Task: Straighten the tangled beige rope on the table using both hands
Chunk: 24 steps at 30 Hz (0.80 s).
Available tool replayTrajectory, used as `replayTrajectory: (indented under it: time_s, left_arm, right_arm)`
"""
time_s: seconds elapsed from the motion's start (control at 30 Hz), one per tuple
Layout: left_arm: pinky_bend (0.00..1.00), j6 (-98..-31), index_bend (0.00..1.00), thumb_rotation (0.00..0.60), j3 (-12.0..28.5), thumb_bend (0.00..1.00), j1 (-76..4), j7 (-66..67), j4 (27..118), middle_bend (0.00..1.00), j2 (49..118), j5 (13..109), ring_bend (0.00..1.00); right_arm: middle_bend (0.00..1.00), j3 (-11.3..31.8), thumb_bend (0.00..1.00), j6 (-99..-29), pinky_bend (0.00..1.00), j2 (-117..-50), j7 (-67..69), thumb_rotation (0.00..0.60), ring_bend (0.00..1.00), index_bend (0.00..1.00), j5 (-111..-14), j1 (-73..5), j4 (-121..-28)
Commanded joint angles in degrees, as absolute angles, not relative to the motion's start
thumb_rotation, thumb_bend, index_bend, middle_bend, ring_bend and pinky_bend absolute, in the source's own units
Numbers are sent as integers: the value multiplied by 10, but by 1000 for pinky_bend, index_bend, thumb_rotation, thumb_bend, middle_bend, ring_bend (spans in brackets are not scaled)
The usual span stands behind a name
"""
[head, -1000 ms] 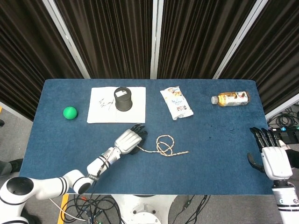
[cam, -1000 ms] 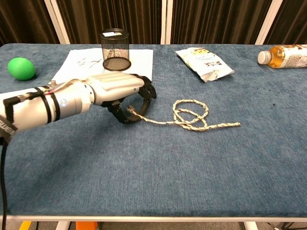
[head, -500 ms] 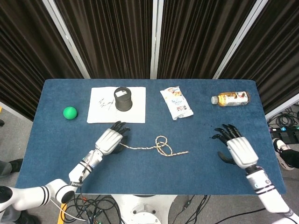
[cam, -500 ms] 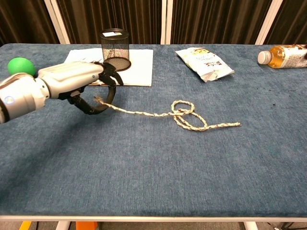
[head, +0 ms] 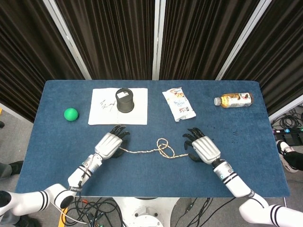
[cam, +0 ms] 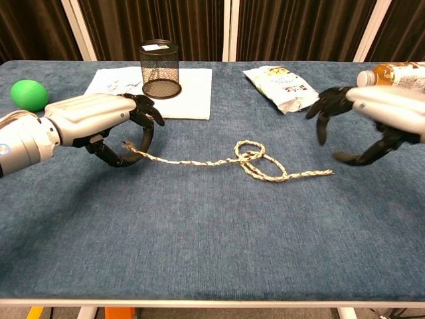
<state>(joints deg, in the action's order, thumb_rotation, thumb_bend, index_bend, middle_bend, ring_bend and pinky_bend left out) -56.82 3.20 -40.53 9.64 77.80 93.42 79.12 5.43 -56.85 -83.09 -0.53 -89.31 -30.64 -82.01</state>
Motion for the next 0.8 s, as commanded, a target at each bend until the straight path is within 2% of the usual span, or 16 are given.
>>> replayTrajectory:
  time_s: [0.03,0.8]
  left_arm:
    - [0,-567,585,600,32,412,-405,96,777,180,935,792,1]
    - [0,-561,585,600,33,411,-401,78,759,180,944,801,1]
  right_arm:
    - [202,46,315,-564,0,-852,-11,600,0,500,-890,-314,-802]
    - [202,31,379,-548,0,-906,-25,600,0,502,-866,-338,-748]
